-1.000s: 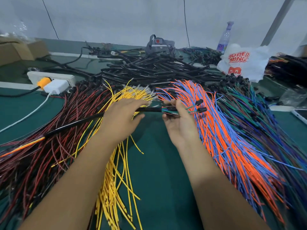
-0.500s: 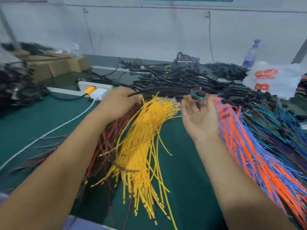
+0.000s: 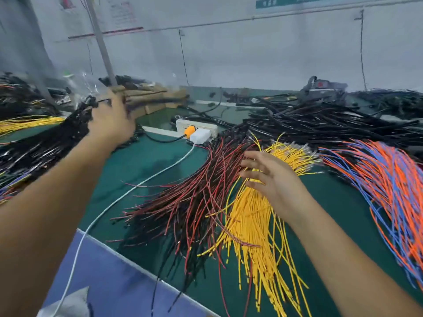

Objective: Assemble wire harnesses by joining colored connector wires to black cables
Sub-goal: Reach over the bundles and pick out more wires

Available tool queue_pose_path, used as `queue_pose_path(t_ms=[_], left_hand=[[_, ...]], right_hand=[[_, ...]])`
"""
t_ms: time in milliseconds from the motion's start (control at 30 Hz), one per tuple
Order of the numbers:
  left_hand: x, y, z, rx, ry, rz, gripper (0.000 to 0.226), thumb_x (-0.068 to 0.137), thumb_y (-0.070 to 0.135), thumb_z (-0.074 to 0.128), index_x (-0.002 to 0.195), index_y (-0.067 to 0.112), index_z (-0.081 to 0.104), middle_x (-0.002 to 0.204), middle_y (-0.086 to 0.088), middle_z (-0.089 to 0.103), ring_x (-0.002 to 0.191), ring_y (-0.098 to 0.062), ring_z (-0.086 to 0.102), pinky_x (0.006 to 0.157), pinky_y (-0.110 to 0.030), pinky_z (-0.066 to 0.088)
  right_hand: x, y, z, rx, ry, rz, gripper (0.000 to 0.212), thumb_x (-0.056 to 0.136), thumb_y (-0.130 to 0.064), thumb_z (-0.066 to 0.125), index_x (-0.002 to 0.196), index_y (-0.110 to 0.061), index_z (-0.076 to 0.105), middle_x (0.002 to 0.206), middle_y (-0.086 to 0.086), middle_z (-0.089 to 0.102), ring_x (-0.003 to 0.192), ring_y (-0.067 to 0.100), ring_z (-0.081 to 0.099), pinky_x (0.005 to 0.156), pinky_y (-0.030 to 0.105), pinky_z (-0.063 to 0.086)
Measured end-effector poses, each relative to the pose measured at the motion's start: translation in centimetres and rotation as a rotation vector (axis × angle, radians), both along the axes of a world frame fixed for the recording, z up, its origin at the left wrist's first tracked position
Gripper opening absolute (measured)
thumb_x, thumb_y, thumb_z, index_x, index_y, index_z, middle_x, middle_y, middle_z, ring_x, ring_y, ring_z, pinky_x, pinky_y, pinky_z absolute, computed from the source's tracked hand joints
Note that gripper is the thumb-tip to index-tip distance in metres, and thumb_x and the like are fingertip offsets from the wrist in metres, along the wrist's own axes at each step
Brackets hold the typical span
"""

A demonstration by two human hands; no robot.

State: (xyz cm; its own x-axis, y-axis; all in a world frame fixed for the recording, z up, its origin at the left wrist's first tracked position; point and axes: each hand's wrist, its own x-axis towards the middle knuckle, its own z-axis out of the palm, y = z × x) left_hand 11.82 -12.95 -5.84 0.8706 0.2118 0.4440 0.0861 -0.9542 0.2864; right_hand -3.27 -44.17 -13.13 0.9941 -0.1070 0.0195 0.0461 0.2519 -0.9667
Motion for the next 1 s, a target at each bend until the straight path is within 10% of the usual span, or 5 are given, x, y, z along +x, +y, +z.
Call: queue_pose_path(t_ms=[200,467,667,1000], left_hand=[[0.5,-1.5,-8.8,0.039,0.390,0.083,0.090,0.088,0.050,0.053,0.149,0.038,-0.011,0.158,-0.017,0.005,0.147,-0.027,-0.006,0.112,-0.065,-0.003],[0.1,-14.4,-7.8,-0.276,0.575,-0.495,0.055,0.098,0.045,0.042,0.146,0.019,0.034,0.149,-0.012,0.037,0.130,-0.032,0.041,0.103,-0.036,0.034],[-3.1,-17.8,-12.1,-0.012,0.269,-0.281,0.057,0.102,0.039,0.030,0.149,0.008,0.020,0.146,-0.019,0.033,0.132,-0.039,0.034,0.104,-0.050,0.031],[-2.7,-16.1,-11.5,-0.440,0.223,-0.146,0.035,0.098,0.031,0.045,0.103,0.006,0.069,0.097,-0.018,0.068,0.093,-0.037,0.061,0.080,-0.037,0.046]], right_hand=[[-0.5,-4.4,-2.3,-0.167,-0.006,-0.223,0.024,0.101,-0.017,0.048,0.097,-0.018,0.072,0.087,0.004,0.072,0.071,0.017,0.066,0.064,0.026,0.052],[-0.9,-9.7,-5.7,-0.276,0.006,-0.466,0.025,0.098,-0.010,0.048,0.089,-0.017,0.070,0.073,0.000,0.068,0.064,0.010,0.065,0.064,0.025,0.049],[-1.3,-9.0,-6.1,-0.435,0.004,-0.394,0.024,0.096,-0.011,0.051,0.086,-0.022,0.069,0.071,-0.006,0.066,0.062,0.001,0.060,0.064,0.020,0.046],[-1.5,-8.7,-5.8,-0.409,-0.022,-0.355,0.021,0.094,-0.013,0.053,0.086,-0.020,0.071,0.075,0.001,0.067,0.066,0.011,0.058,0.065,0.023,0.045]])
